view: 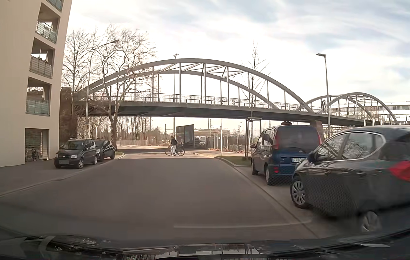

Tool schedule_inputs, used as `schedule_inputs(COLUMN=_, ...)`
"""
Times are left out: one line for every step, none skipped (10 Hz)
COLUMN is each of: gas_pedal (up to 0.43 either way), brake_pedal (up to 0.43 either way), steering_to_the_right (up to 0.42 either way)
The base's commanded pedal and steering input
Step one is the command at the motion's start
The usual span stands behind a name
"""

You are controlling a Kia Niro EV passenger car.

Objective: Follow the waypoints while adhering to traffic rules and regulations

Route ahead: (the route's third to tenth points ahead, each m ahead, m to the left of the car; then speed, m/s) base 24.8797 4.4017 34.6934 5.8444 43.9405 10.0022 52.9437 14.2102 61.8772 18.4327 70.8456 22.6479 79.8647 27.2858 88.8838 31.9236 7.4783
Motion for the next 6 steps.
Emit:
schedule_inputs(gas_pedal=0.047, brake_pedal=0.0, steering_to_the_right=-0.02)
schedule_inputs(gas_pedal=0.047, brake_pedal=0.0, steering_to_the_right=-0.021)
schedule_inputs(gas_pedal=0.059, brake_pedal=0.0, steering_to_the_right=-0.021)
schedule_inputs(gas_pedal=0.059, brake_pedal=0.0, steering_to_the_right=-0.021)
schedule_inputs(gas_pedal=0.079, brake_pedal=0.0, steering_to_the_right=-0.021)
schedule_inputs(gas_pedal=0.098, brake_pedal=0.0, steering_to_the_right=-0.021)
